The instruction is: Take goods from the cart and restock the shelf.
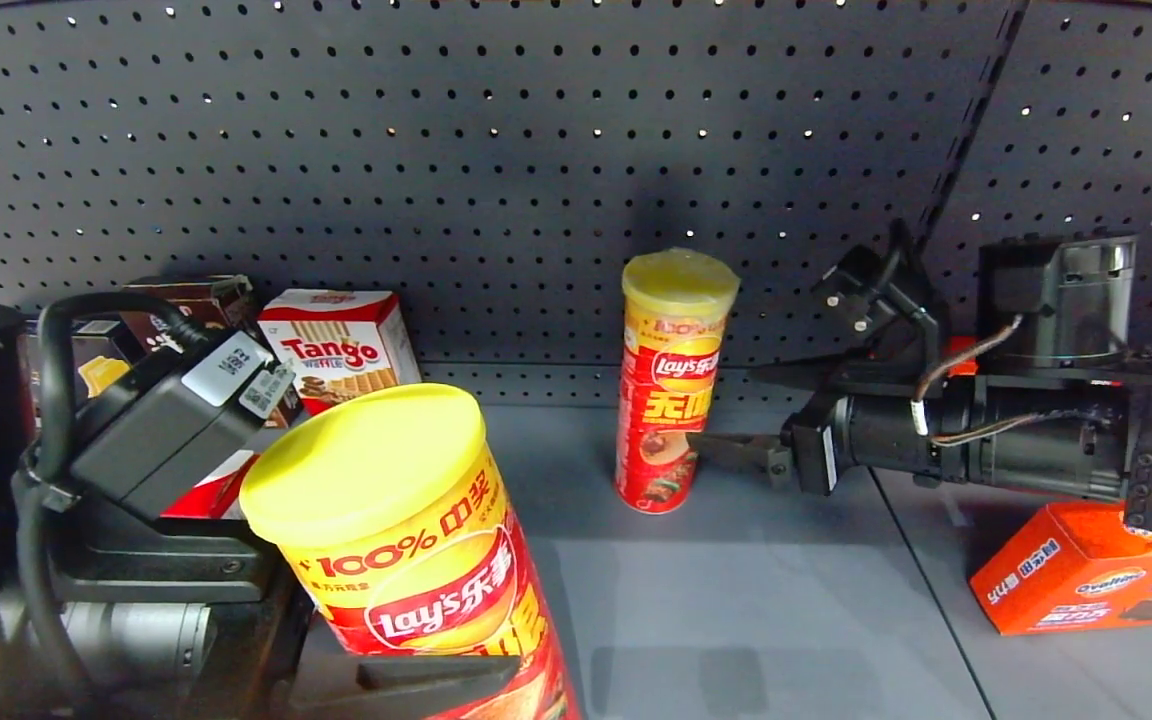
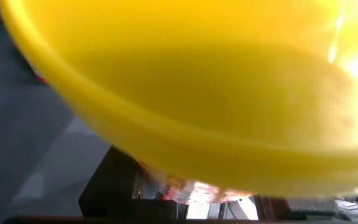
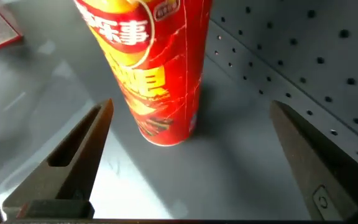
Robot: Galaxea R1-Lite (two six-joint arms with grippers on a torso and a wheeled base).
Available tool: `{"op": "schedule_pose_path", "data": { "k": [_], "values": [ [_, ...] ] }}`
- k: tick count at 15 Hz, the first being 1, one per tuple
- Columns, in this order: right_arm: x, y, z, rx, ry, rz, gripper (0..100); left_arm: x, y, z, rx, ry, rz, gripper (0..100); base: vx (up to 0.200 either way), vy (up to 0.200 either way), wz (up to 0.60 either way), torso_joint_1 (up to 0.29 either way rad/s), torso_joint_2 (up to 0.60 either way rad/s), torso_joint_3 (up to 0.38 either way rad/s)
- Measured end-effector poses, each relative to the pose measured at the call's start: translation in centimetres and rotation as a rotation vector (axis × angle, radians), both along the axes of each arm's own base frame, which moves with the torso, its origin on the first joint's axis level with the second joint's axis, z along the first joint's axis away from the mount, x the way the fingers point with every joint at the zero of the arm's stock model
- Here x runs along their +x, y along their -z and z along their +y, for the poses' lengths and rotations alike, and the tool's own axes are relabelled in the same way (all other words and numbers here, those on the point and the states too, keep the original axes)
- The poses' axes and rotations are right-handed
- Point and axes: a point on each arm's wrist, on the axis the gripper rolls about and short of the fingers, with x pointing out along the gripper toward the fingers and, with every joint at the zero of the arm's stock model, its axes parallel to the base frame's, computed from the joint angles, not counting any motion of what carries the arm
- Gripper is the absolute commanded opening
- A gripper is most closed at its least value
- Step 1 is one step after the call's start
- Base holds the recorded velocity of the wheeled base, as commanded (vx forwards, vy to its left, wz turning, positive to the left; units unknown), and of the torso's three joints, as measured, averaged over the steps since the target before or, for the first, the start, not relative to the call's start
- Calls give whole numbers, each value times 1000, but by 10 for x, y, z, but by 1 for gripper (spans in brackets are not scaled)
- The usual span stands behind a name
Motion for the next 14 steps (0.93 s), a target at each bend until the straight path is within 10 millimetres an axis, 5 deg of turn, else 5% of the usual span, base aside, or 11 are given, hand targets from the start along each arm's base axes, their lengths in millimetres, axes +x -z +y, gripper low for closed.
{"op": "schedule_pose_path", "data": {
  "k": [14],
  "values": [
    [28,23,19,21,-106,26,100,0,2,1,4,-3,6,0,0,0,0,0,0,0]
  ]
}}
